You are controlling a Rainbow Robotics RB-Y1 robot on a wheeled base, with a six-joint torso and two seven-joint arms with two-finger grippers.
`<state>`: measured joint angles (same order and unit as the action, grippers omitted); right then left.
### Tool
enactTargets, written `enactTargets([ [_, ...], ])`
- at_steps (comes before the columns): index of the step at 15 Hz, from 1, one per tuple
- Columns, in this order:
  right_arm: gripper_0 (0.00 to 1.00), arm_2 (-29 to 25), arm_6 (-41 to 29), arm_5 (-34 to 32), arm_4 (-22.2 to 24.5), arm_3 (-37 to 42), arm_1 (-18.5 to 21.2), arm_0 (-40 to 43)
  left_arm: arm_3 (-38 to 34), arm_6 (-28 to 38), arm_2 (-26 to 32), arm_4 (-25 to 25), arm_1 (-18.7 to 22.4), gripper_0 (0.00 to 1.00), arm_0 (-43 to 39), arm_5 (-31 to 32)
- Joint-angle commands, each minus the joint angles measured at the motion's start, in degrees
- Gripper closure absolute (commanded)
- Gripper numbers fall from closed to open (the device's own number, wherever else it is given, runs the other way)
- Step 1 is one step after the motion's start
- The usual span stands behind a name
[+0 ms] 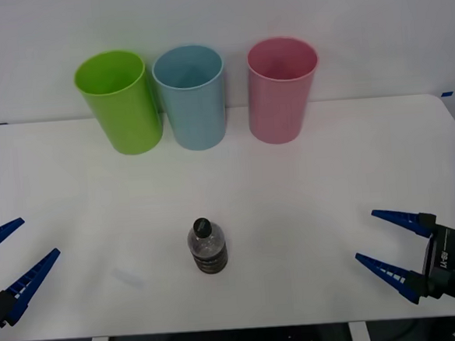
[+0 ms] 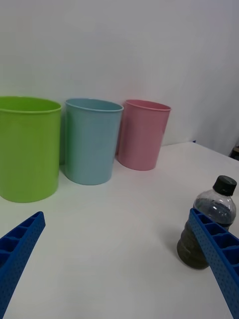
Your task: Grasp the object on the table and drop it into the matching bin: aluminum can to the light blue bin, PET bottle to the pink bin.
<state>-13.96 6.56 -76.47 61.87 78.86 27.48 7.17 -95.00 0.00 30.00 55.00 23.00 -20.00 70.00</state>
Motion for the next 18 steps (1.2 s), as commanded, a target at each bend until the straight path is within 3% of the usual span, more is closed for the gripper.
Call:
enactTargets([
  [1,0.0,3.15,1.53,-0.18,0.98,-1.87,-0.58,-2.69,0.0,0.0,0.0,0.0,0.0,0.0,0.0,0.0],
  [10,0.0,14.23,14.27,3.78,0.89,-2.4,-0.58,-6.38,0.0,0.0,0.0,0.0,0.0,0.0,0.0,0.0],
  [18,0.0,24.77,16.03,11.95,0.54,-2.4,-3.57,-9.63,0.0,0.0,0.0,0.0,0.0,0.0,0.0,0.0],
])
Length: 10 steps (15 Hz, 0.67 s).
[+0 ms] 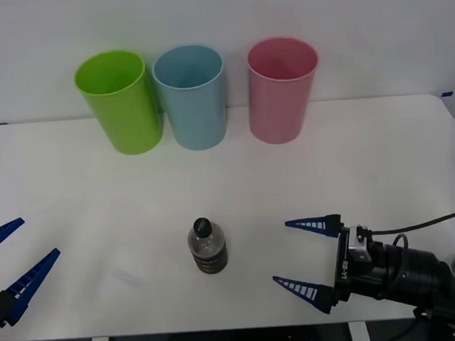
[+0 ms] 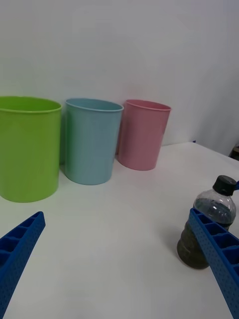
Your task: Grasp the object on the table and drop it into the matching bin: aluminum can to the light blue bin, PET bottle to the pink bin.
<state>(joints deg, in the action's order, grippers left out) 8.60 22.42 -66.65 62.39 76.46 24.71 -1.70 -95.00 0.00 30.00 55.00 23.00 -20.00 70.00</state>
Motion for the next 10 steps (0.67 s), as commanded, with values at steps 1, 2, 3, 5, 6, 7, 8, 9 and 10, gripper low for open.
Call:
enactTargets([
  [1,0.0,3.18,0.35,3.28,0.01,0.0,-1.15,-1.03,0.0,0.0,0.0,0.0,0.0,0.0,0.0,0.0],
  [2,0.0,4.32,0.52,4.77,0.01,0.09,-1.51,-1.2,0.0,0.0,0.0,0.0,0.0,0.0,0.0,0.0],
  [3,0.0,5.37,0.7,6.27,0.01,0.0,-1.95,-1.64,0.0,0.0,0.0,0.0,0.0,0.0,0.0,0.0],
  [5,0.0,6.69,0.96,8.2,0.1,0.0,-2.74,-2.08,0.0,0.0,0.0,0.0,0.0,0.0,0.0,0.0],
  [6,0.0,7.83,1.05,9.61,0.1,0.0,-3.09,-2.52,0.0,0.0,0.0,0.0,0.0,0.0,0.0,0.0],
  [7,0.0,8.62,1.14,10.75,0.1,0.09,-3.26,-2.7,0.0,0.0,0.0,0.0,0.0,0.0,0.0,0.0],
  [8,0.0,9.15,1.23,11.54,0.1,0.09,-3.53,-3.05,0.0,0.0,0.0,0.0,0.0,0.0,0.0,0.0],
  [9,0.0,9.77,1.23,12.07,0.1,0.0,-3.7,-3.23,0.0,0.0,0.0,0.0,0.0,0.0,0.0,0.0],
  [10,0.0,10.65,1.31,13.12,0.1,0.0,-3.88,-3.58,0.0,0.0,0.0,0.0,0.0,0.0,0.0,0.0],
])
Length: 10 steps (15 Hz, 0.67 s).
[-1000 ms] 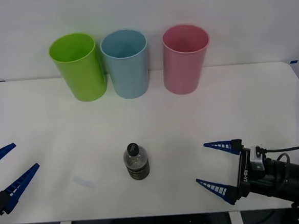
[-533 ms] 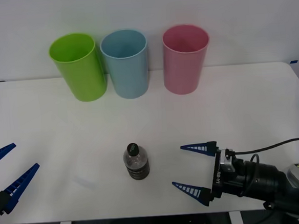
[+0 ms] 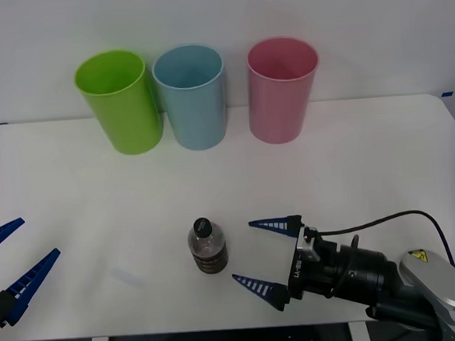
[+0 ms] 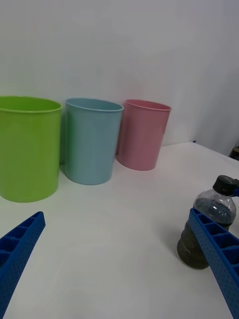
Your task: Grasp the object on the table and drop it into the matching bin: aluminum can to the light blue bin, PET bottle to the pink bin.
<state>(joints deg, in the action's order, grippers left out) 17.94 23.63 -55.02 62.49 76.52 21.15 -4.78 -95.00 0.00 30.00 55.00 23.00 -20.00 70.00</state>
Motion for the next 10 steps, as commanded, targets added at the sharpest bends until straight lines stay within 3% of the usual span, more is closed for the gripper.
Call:
enactTargets([
  [1,0.0,1.84,0.1,2.11,0.0,-0.06,-0.41,-0.76,0.0,0.0,0.0,0.0,0.0,0.0,0.0,0.0],
  [10,0.0,4.56,-0.78,8.26,3.08,-0.06,-3.66,-2.43,0.0,0.0,0.0,0.0,0.0,0.0,0.0,0.0],
])
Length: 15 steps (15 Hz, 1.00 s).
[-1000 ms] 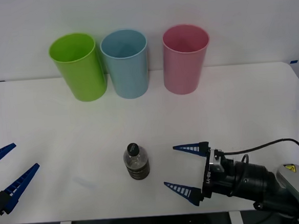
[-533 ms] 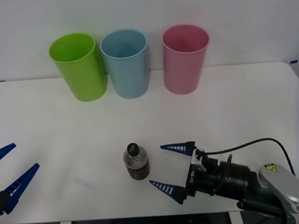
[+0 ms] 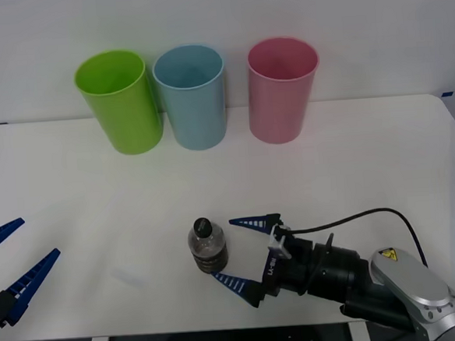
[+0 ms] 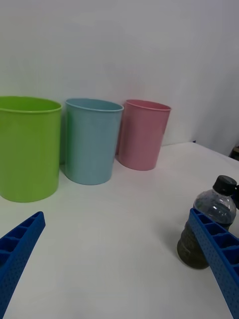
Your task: Grasp the object on the table and drop it into the matching bin: aluminum can to the light blue bin, PET bottle to the pink bin.
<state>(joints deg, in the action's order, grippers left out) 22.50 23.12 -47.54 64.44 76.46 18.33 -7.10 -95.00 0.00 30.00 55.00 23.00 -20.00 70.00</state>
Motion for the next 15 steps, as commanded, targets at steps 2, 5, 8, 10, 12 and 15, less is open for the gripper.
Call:
enactTargets([
  [2,0.0,0.26,-0.09,0.87,1.39,-2.99,-2.33,-1.86,0.0,0.0,0.0,0.0,0.0,0.0,0.0,0.0],
  [5,0.0,0.26,0.7,0.78,1.48,-9.14,-4.88,-5.73,0.0,0.0,0.0,0.0,0.0,0.0,0.0,0.0],
  [8,0.0,0.35,0.79,1.92,2.36,-10.11,-6.29,-6.52,0.0,0.0,0.0,0.0,0.0,0.0,0.0,0.0],
  [10,0.0,0.44,0.79,2.45,2.53,-10.11,-6.55,-6.52,0.0,0.0,0.0,0.0,0.0,0.0,0.0,0.0],
  [12,0.0,0.79,0.79,2.8,2.53,-10.11,-6.55,-6.52,0.0,0.0,0.0,0.0,0.0,0.0,0.0,0.0],
  [15,0.0,0.88,0.79,2.8,2.53,-10.11,-6.55,-6.52,0.0,0.0,0.0,0.0,0.0,0.0,0.0,0.0],
])
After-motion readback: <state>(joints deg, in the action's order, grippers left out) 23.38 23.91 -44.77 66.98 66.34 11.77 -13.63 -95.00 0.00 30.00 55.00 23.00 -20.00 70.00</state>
